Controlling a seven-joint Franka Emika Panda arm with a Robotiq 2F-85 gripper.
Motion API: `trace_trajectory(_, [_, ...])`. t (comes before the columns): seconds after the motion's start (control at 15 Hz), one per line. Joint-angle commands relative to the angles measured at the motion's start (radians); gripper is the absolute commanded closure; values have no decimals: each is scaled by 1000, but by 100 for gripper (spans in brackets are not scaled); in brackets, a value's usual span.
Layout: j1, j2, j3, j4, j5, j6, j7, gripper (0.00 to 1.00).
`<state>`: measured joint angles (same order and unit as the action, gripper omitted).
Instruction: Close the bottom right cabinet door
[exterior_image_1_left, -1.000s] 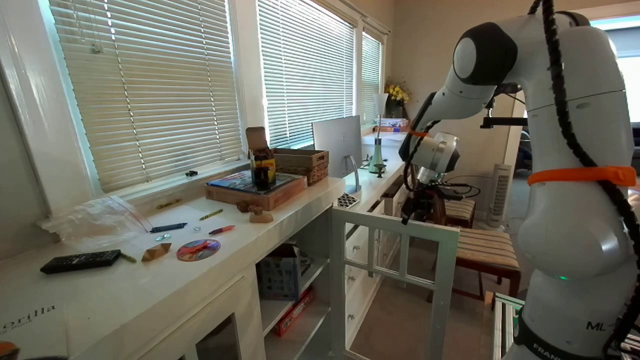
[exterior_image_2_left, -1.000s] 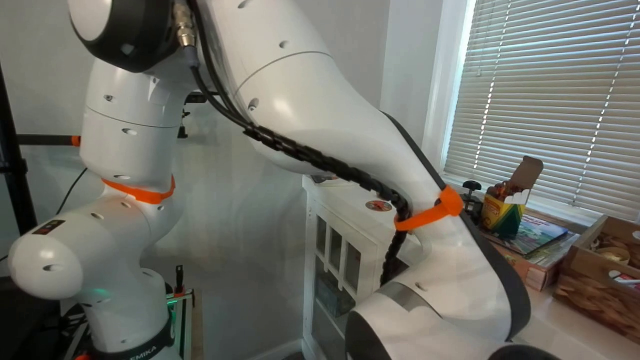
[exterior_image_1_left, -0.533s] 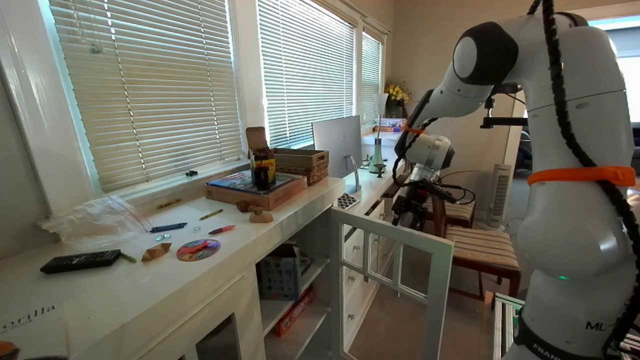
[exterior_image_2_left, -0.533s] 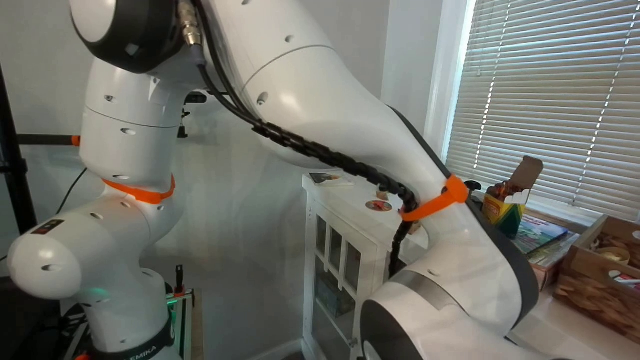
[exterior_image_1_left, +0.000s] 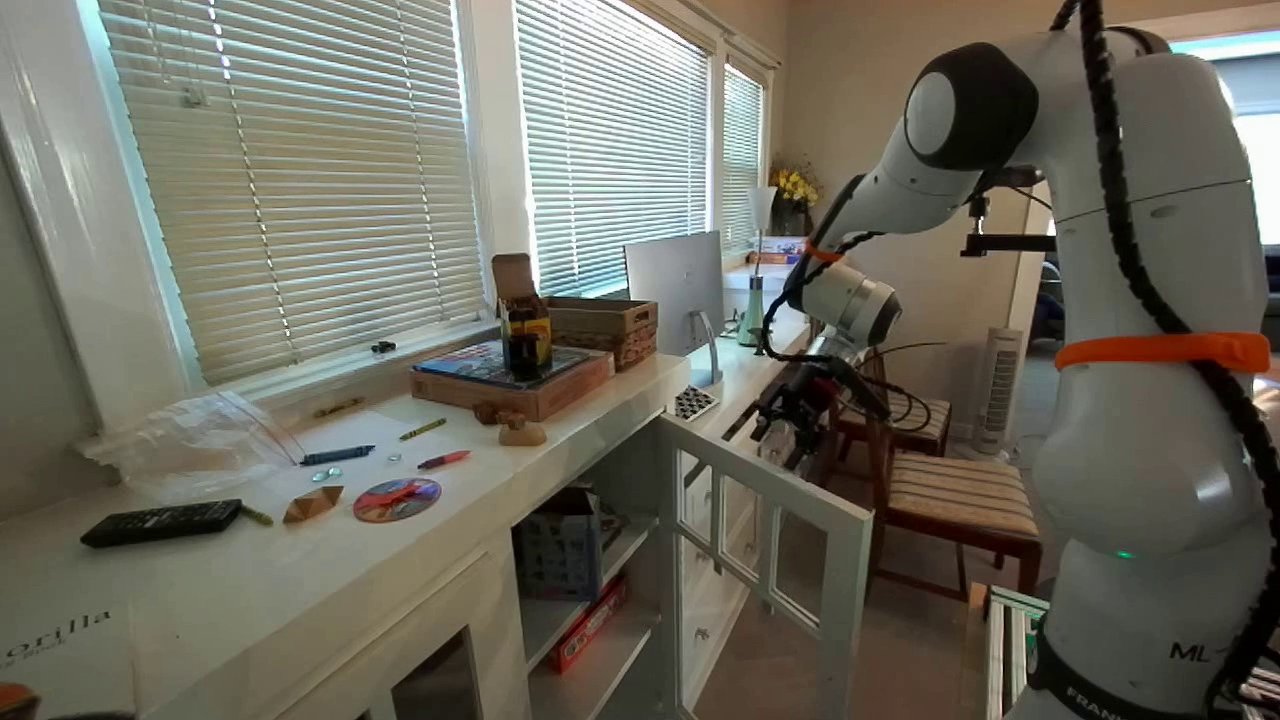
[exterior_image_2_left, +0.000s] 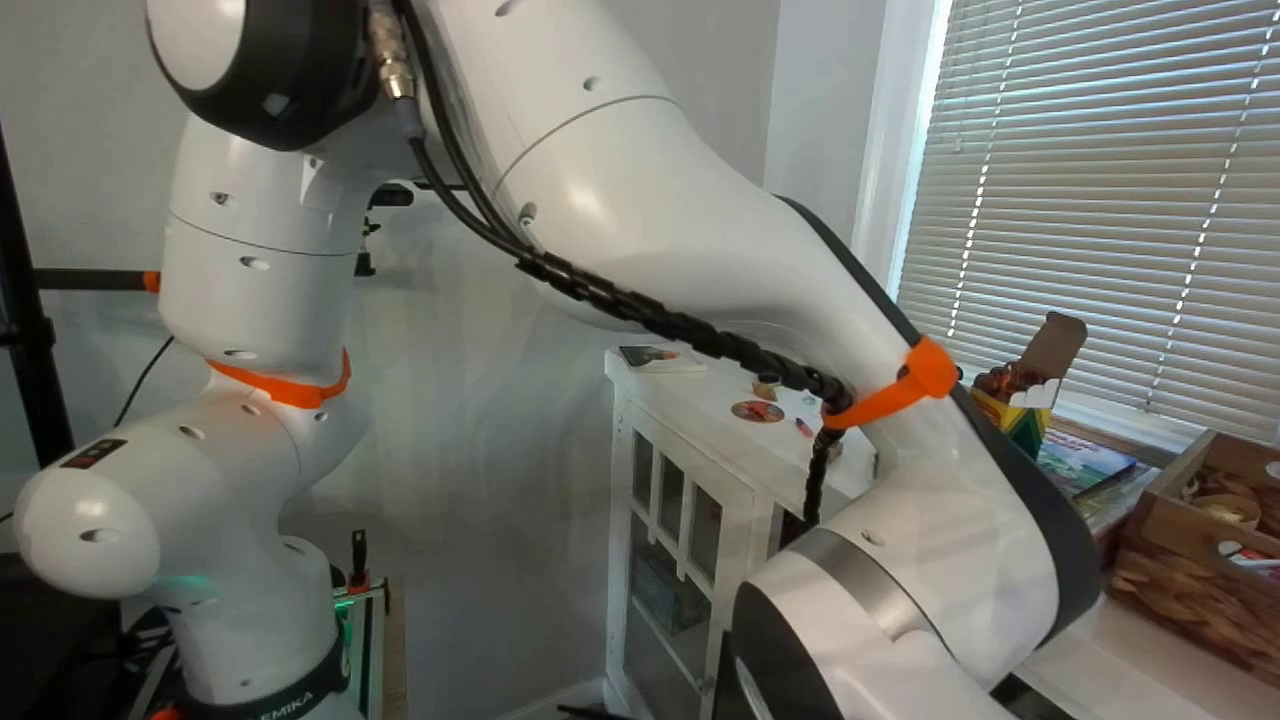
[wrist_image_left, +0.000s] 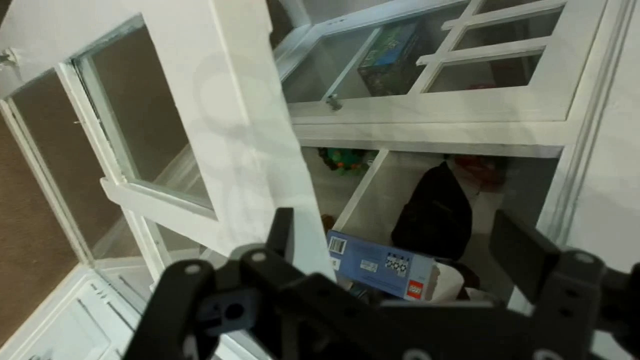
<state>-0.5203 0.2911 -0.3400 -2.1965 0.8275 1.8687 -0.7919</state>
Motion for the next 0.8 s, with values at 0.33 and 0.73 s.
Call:
trace_trajectory(0.33, [25, -121, -78, -42, -458, 133, 25, 0])
trace_trajectory(0.73, [38, -131, -74, -119, -725, 370, -31, 0])
